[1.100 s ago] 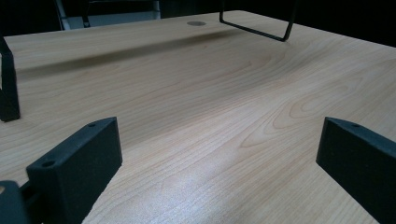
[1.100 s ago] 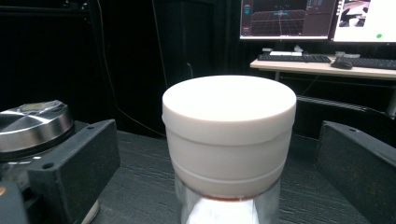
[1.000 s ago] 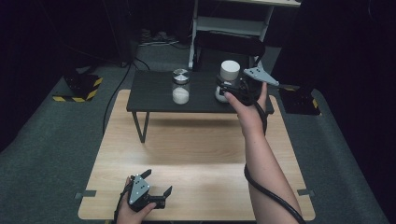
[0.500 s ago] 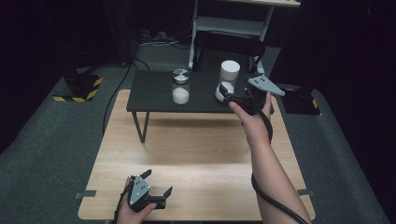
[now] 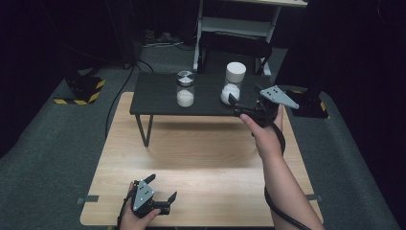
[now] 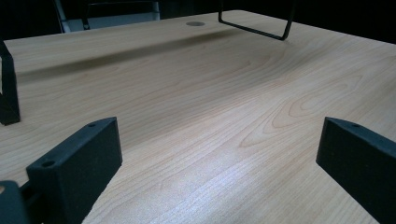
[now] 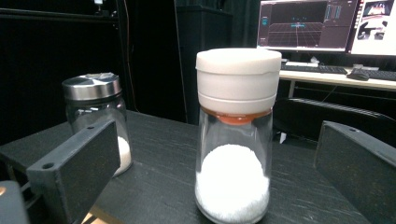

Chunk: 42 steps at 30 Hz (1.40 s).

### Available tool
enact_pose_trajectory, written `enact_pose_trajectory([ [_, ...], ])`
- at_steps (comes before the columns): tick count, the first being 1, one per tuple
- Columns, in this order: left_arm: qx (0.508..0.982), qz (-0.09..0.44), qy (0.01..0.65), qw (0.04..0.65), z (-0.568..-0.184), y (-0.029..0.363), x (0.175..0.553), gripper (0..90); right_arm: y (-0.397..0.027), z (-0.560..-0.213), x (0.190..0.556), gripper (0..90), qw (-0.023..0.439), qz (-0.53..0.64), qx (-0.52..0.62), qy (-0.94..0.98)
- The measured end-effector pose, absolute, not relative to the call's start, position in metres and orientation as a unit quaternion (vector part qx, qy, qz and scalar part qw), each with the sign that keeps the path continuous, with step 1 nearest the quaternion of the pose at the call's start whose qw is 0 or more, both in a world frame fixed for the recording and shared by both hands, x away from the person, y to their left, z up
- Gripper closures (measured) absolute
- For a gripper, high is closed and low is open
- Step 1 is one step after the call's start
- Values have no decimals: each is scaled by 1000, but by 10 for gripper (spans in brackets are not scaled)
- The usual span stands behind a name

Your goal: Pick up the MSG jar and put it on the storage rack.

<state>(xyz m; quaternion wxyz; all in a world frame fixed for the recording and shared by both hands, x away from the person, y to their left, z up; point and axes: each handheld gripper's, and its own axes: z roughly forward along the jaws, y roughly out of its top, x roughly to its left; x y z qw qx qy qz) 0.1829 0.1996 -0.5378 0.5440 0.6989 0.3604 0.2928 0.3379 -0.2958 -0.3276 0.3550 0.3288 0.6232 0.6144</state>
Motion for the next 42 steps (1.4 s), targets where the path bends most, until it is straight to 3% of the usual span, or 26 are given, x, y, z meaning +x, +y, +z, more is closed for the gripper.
enact_pose_trajectory([
  [42, 696, 298, 358, 546, -540, 199, 180, 6, -333, -370, 274, 0, 359, 607, 293, 646],
])
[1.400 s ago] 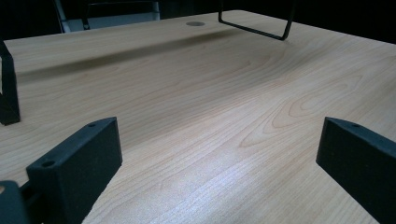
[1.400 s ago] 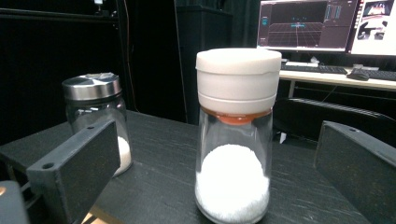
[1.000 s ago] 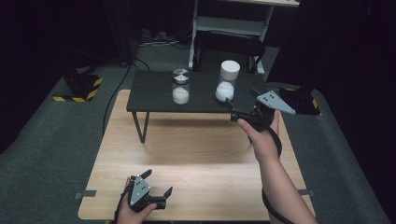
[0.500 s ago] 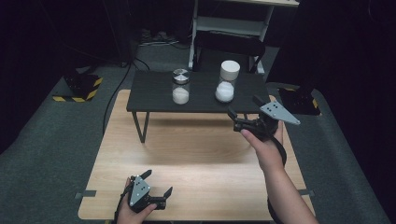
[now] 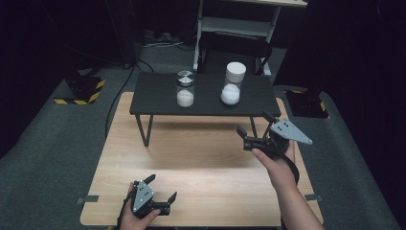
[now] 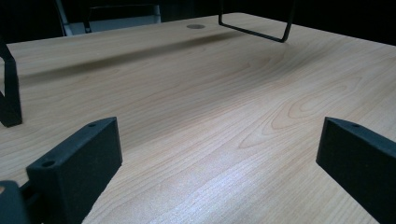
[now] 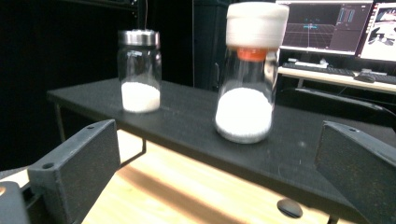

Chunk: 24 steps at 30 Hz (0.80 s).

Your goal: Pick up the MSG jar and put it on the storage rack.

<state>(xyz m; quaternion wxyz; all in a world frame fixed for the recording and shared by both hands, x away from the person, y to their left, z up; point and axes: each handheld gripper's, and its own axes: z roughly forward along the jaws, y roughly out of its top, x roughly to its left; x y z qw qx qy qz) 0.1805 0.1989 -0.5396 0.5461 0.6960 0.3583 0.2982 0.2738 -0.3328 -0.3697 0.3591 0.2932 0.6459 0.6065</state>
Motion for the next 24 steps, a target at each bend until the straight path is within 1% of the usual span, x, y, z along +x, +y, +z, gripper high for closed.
enact_pose_trajectory([
  [24, 698, 301, 357, 543, -539, 197, 180, 6, -361, -437, 232, 0, 346, 580, 312, 668],
])
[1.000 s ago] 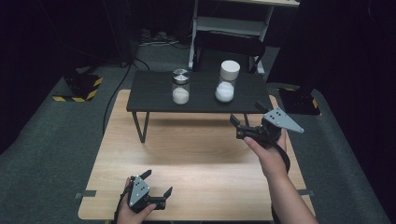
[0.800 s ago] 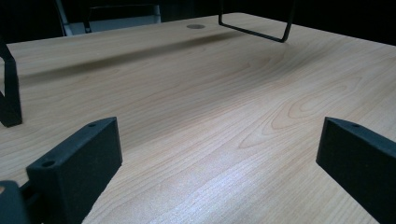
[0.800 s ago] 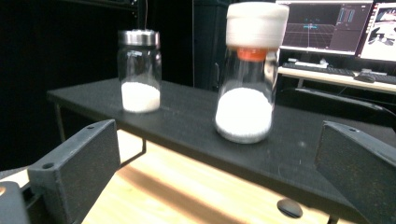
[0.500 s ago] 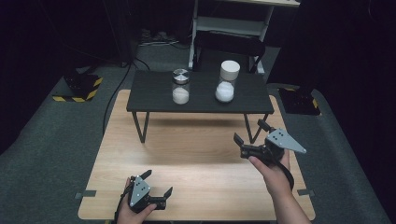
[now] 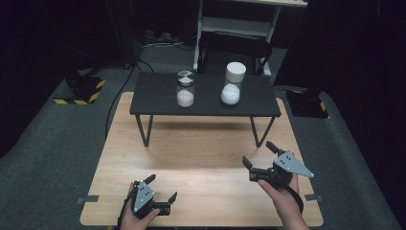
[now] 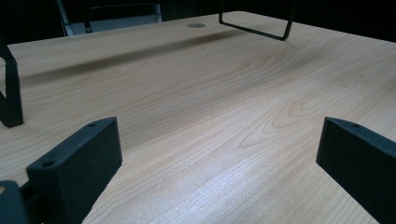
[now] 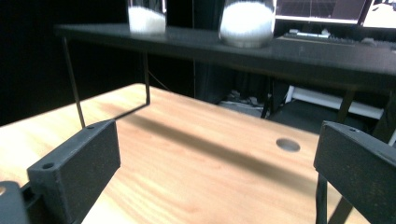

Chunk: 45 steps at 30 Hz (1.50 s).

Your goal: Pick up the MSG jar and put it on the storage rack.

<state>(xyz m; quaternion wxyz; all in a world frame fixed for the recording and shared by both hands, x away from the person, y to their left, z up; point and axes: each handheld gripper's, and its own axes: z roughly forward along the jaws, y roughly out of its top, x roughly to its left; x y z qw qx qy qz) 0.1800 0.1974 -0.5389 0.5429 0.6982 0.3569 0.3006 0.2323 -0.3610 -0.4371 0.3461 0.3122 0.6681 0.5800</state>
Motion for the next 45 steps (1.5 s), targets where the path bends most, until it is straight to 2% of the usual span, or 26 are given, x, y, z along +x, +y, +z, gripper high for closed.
enact_pose_trajectory([
  [19, 701, 305, 353, 540, -539, 195, 179, 6, -371, -483, 217, 0, 329, 541, 338, 696],
  [35, 702, 304, 353, 540, -538, 195, 180, 6, -376, -507, 210, 0, 319, 508, 365, 712],
  [45, 707, 306, 348, 535, -537, 194, 180, 6, -376, -510, 207, 1, 324, 485, 363, 727],
])
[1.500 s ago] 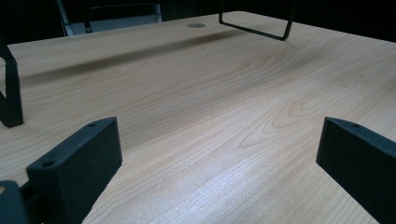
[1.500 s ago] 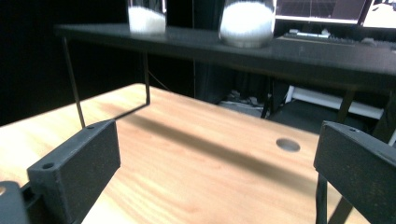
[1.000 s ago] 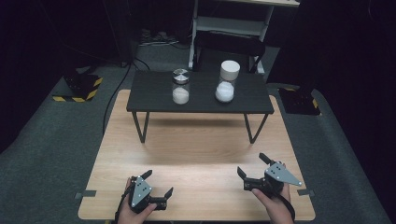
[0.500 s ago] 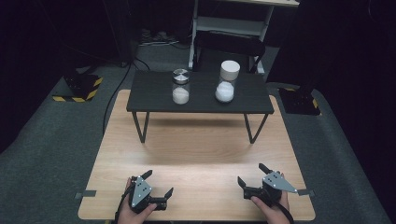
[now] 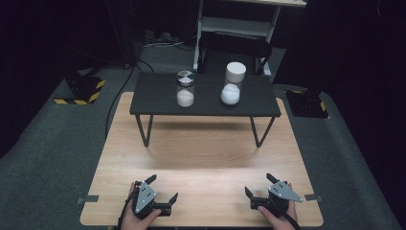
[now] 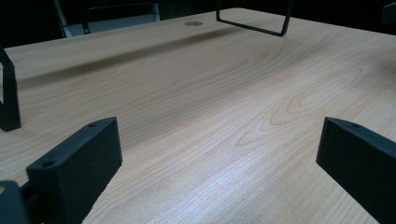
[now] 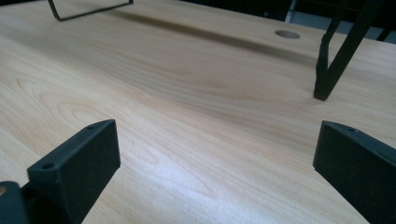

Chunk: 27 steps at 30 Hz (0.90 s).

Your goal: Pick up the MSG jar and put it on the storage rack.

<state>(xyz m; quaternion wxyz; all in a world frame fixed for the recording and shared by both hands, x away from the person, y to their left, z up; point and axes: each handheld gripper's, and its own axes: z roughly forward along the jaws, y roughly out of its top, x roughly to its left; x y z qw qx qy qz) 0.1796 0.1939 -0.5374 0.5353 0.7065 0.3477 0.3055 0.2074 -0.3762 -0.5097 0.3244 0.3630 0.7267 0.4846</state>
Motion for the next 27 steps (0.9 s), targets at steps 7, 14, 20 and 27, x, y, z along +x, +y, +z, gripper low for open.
enact_pose_trajectory([
  [7, 708, 304, 347, 534, -537, 194, 180, 6, -379, -510, 208, 1, 319, 475, 373, 730],
  [14, 708, 302, 347, 535, -537, 194, 181, 6, -379, -509, 208, 2, 317, 470, 376, 733],
  [20, 713, 298, 348, 532, -535, 192, 183, 6, -381, -510, 208, 1, 316, 473, 373, 733],
  [27, 718, 309, 336, 526, -535, 189, 181, 6, -381, -509, 209, 2, 315, 472, 368, 737],
])
